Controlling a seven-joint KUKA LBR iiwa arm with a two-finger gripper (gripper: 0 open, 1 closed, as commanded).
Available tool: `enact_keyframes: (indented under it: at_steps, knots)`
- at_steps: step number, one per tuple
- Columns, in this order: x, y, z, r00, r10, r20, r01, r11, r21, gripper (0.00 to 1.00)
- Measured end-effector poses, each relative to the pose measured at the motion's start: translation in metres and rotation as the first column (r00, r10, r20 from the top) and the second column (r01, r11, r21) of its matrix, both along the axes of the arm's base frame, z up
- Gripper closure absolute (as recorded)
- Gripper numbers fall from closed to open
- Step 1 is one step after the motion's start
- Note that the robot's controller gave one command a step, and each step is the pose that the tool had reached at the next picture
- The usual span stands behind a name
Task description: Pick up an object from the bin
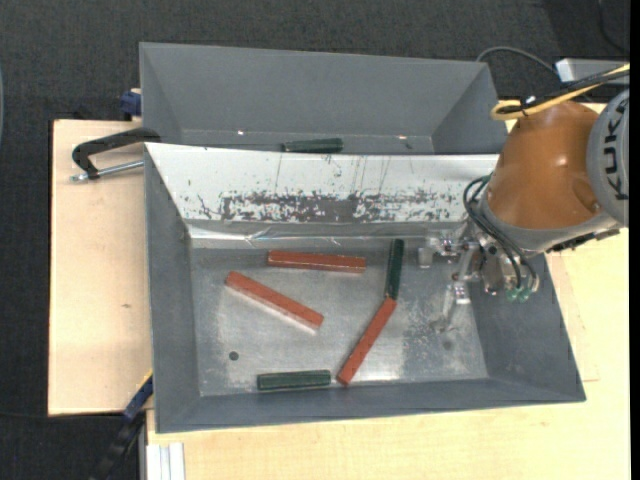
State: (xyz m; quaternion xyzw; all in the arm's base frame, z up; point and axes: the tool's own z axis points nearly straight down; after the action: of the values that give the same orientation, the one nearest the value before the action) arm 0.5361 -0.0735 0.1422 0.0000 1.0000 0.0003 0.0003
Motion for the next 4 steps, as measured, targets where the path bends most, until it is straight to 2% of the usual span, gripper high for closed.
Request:
enact_keyframes:
  at_steps: [1,2,3,4]
  knots:
    - [-0.011,0.050,-0.047,0.982,0.188,0.007,-0.188,0.982,-0.003,0.00]
    - [-0.018,0.069,-0.036,0.971,0.241,0.000,-0.241,0.971,0.002,0.00]
    - [-0.010,0.082,-0.027,0.907,0.420,0.005,-0.420,0.907,-0.002,0.00]
    - [-0.004,0.088,-0.073,0.831,0.556,0.000,-0.556,0.831,0.001,0.00]
